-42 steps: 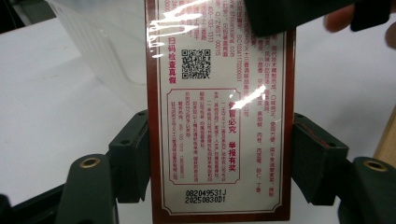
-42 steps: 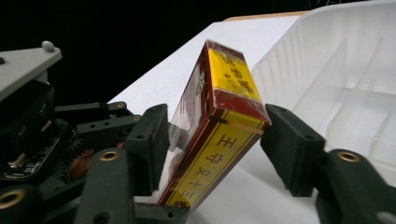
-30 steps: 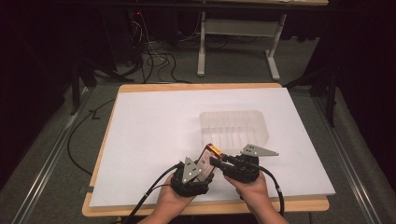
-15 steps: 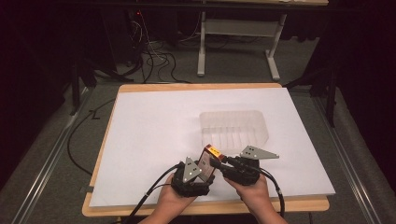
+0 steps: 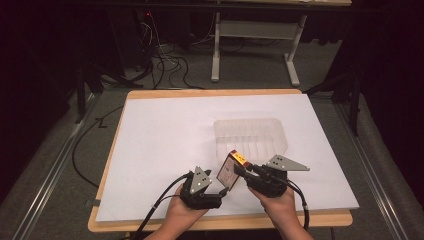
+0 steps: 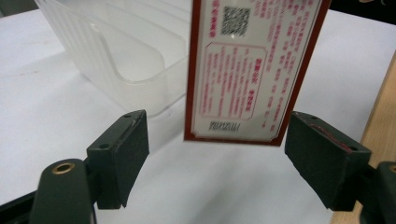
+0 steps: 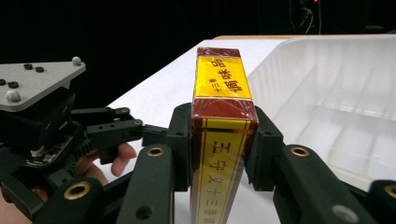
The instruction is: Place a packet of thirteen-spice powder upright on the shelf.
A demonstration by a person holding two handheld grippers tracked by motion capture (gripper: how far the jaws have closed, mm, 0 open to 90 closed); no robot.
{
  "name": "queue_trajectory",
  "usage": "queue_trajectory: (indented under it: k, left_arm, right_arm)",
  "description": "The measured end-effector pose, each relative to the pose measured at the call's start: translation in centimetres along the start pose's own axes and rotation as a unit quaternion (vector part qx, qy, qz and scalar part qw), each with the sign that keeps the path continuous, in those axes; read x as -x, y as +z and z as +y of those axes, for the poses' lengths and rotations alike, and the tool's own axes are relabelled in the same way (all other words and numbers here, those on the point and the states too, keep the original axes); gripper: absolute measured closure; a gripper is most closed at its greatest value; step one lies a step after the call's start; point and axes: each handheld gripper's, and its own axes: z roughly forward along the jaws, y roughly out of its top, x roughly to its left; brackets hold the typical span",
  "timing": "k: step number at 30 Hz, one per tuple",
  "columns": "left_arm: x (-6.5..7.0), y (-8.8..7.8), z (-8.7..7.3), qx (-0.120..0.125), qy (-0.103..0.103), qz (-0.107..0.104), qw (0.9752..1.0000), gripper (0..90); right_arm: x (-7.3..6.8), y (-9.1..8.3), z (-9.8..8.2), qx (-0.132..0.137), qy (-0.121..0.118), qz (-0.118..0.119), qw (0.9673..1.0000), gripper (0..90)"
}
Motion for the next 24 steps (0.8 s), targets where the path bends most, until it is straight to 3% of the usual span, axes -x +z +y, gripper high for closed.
queue_trajectory:
  k: [12, 24]
  left_arm:
    - [-2.2, -1.7, 0.5, 0.013, -0.009, 0.001, 0.9999, 24.3]
    - [-7.4, -4.3, 0.5, 0.022, -0.038, 0.057, 0.9974, 22.4]
  right_arm:
    - [1.3, -2.0, 0.6, 0.018, -0.011, -0.036, 0.9991, 68.2]
    - [2.6, -4.4, 1.6, 0.043, 0.002, -0.078, 0.996, 68.3]
